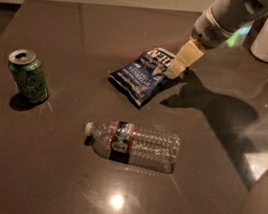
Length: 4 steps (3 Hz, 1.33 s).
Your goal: Pick blue chip bag
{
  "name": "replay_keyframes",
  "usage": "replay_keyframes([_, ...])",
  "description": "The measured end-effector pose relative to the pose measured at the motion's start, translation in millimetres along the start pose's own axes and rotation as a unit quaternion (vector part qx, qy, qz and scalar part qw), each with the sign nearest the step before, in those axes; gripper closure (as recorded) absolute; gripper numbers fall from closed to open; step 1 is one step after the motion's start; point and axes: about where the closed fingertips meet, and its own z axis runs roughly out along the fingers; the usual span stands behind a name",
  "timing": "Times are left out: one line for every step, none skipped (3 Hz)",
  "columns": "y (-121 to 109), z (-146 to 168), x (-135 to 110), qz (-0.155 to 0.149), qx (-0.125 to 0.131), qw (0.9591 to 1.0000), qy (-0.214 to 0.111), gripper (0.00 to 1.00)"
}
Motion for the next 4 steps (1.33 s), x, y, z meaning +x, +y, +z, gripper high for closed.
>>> replay_keyframes([-7,20,-6,0.014,-0.008,0.9999,0.002,0.00])
replay_keyframes([-10,37,-10,0.021,-0.018,0.9996,0.001,0.00])
replay_keyframes([-11,49,-13,0.026,-0.026,0.9993,0.001,0.00])
replay_keyframes([-9,52,-18,0.026,-0.031,0.9992,0.000,0.18])
